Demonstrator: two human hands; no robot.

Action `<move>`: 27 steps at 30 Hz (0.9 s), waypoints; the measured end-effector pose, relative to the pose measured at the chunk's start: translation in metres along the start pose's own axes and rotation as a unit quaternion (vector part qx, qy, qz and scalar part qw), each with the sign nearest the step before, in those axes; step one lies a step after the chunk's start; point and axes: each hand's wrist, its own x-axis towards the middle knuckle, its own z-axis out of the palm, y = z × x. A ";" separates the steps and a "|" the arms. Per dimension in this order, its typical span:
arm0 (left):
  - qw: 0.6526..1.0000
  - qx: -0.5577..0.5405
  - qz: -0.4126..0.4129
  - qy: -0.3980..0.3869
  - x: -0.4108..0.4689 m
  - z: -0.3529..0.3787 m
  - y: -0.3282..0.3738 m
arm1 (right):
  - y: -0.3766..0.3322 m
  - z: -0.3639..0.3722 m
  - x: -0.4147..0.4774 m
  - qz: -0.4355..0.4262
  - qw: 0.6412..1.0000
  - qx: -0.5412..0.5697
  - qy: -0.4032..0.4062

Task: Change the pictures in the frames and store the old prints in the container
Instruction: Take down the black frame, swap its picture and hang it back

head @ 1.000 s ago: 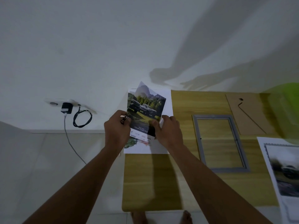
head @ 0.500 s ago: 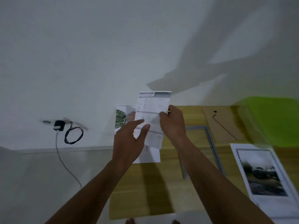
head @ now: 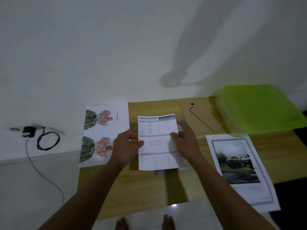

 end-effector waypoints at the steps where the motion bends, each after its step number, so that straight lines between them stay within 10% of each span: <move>1: 1.000 0.000 -0.011 0.000 -0.001 0.012 -0.004 | 0.014 -0.006 0.003 0.002 1.000 -0.012 -0.003; 17: 0.928 0.346 0.063 0.123 0.006 0.119 -0.032 | 0.095 -0.044 0.046 -0.085 0.962 -0.255 -0.052; 27: 0.840 0.528 0.115 -0.039 0.011 0.110 -0.048 | 0.111 -0.052 0.051 -0.245 0.837 -0.461 -0.164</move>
